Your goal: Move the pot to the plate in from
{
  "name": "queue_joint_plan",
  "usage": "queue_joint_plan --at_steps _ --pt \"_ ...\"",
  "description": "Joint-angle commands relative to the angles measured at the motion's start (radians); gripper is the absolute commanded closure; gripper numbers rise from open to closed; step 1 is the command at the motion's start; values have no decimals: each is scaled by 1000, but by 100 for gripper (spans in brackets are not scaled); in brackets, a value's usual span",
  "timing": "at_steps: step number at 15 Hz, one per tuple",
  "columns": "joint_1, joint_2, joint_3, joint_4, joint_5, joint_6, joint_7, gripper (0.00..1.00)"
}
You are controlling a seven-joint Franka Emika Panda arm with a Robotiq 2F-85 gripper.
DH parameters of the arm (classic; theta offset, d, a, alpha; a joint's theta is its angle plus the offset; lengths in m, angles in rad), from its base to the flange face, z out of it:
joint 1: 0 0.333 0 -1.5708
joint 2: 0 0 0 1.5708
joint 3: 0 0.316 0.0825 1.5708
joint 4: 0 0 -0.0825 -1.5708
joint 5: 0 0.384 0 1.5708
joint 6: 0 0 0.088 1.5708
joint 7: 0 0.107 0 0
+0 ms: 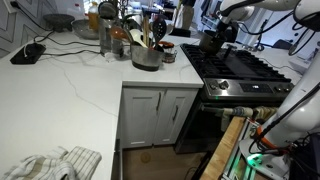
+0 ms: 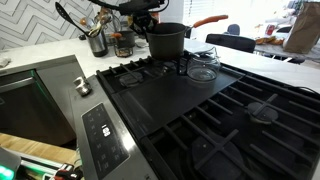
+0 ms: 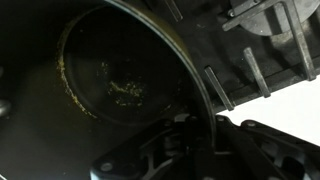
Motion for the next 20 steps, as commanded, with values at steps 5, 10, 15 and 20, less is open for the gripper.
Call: queue_joint_plan --at_steps 5,10,15,20 --pt "-65 103 63 155 -2 -74 -60 99" --pt "-80 142 82 185 -15 -77 -54 99" --pt "-90 157 93 195 -29 -103 -73 99" --pt "-91 150 97 211 -37 -111 -93 53"
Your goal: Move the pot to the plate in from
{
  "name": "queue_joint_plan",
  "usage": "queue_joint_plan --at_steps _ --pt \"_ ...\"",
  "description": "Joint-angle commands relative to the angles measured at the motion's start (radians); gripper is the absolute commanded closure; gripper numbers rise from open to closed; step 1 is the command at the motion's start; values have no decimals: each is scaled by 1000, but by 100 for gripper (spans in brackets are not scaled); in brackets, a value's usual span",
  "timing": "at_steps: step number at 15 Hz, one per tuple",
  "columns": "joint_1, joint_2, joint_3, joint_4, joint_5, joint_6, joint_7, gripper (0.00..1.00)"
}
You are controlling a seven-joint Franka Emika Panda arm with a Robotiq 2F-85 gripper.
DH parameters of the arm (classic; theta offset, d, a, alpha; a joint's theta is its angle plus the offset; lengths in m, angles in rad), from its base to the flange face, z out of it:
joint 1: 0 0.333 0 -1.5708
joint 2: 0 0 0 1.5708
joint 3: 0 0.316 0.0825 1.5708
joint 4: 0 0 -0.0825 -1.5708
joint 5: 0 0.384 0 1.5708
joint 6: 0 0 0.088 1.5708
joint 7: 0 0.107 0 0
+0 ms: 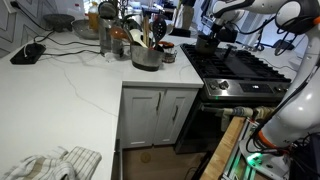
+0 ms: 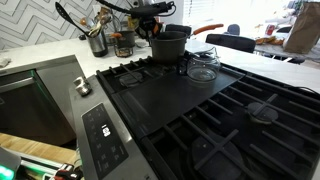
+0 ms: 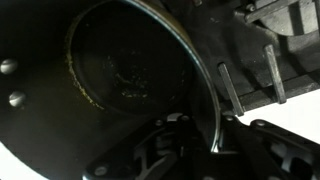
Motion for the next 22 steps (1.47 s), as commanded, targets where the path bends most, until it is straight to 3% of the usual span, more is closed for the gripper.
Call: queue_joint_plan --at_steps 1,7,8,10,12,17,19,22 --pt "-24 -10 20 35 -14 -22 -29 47" --pt "21 -136 3 -21 -69 -99 97 3" --pt "35 -168 2 -46 -81 -103 152 0" --pt "69 -239 0 -97 -139 -138 273 0" --pt "106 -312 7 -171 -191 -104 429 0" --pt "183 -467 61 -346 -273 -63 670 0" --pt "208 -519 80 -399 -283 -79 737 0" --pt "251 -597 86 -474 -176 -78 696 0"
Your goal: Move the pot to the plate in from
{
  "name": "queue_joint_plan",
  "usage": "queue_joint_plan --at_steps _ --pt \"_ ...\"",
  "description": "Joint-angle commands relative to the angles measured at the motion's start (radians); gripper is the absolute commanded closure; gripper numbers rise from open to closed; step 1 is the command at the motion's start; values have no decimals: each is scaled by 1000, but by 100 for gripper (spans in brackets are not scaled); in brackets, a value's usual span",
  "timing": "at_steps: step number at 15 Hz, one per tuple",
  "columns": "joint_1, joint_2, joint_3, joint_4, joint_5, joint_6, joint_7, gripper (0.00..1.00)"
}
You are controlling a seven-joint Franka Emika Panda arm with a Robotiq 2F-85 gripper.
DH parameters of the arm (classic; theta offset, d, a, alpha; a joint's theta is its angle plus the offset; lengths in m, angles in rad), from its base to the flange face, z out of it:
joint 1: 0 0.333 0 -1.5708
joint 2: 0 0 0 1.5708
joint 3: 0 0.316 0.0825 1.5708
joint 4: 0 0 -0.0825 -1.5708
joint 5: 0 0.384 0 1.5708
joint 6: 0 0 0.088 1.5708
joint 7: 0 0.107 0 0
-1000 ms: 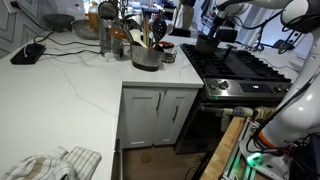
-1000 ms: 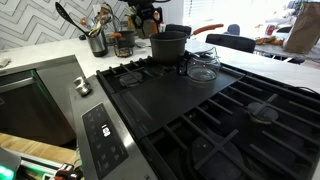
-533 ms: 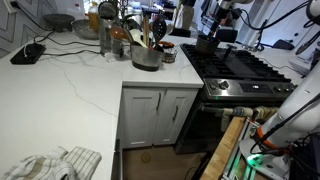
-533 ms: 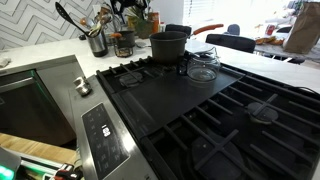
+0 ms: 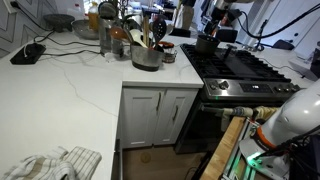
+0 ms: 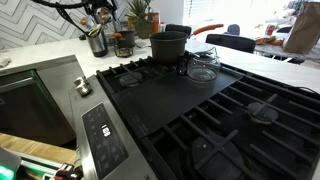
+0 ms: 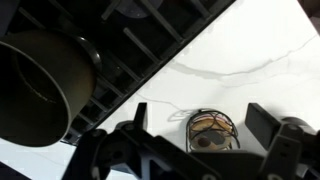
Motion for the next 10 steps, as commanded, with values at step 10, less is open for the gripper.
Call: queue_joint_plan --at_steps 10 --pt "104 -182 -20 -165 160 -2 -109 0"
